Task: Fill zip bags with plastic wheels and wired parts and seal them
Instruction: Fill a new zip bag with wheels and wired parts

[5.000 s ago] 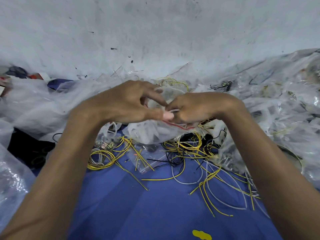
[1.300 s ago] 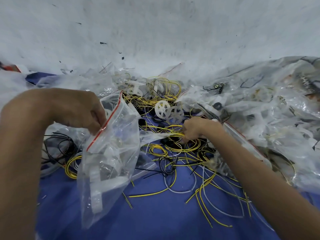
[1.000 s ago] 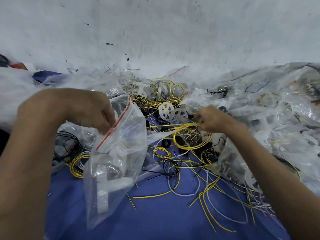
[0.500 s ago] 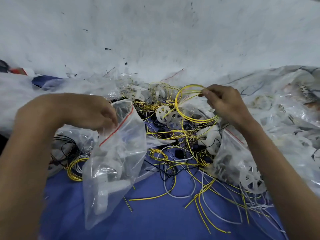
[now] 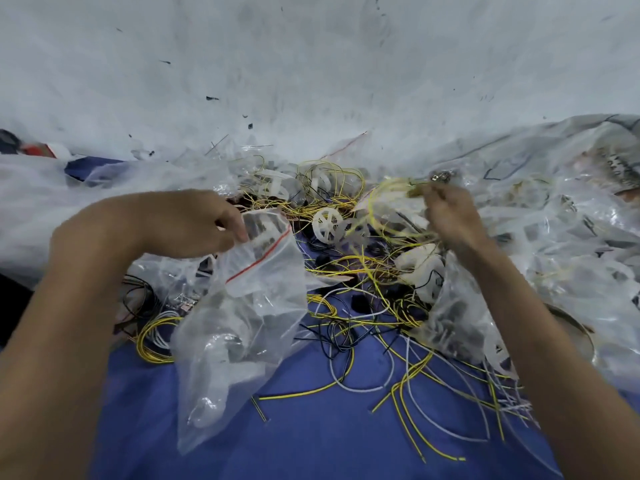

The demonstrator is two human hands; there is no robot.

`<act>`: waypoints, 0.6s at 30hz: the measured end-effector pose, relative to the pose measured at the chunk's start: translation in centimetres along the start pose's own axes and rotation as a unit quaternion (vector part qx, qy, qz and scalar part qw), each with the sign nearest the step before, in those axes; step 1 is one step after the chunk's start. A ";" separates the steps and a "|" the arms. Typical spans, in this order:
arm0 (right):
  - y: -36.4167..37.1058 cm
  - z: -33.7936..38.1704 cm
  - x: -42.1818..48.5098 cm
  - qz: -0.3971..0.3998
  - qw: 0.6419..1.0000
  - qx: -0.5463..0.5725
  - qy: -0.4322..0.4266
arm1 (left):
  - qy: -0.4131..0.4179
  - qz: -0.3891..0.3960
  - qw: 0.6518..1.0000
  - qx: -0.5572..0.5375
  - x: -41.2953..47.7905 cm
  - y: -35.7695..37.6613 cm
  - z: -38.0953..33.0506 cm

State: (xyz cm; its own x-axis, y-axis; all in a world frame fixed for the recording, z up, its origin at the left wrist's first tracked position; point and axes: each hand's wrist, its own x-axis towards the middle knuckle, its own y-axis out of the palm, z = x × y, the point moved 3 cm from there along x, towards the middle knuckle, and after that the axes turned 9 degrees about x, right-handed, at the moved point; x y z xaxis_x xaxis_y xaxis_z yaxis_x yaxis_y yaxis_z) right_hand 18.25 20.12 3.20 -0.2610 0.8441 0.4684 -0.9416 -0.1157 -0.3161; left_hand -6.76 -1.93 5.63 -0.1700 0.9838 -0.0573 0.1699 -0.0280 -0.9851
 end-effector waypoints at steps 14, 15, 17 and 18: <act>9.2 -2.4 1.5 0.289 0.912 -0.271 0.105 | 0.000 0.014 1.000 0.000 0.5 0.4 1.0; 9.4 -3.1 1.1 0.278 0.904 -0.318 0.069 | 0.001 0.015 1.000 0.003 0.5 0.4 1.0; 9.2 -4.7 0.8 0.216 0.906 -0.362 0.037 | 0.002 0.019 1.000 0.008 0.5 0.4 0.9; 9.0 -5.4 0.6 0.196 0.904 -0.379 0.039 | 0.001 0.022 1.000 0.010 0.5 0.4 0.8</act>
State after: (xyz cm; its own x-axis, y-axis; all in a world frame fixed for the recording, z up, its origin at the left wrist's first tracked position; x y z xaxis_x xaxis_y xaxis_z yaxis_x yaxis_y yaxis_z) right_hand 10.80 22.42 -3.82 -0.4982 0.8544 0.1476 -0.3567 -0.0467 -0.9331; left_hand -7.59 -1.58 5.11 -0.1606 0.9819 -0.1007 0.1572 -0.0753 -0.9847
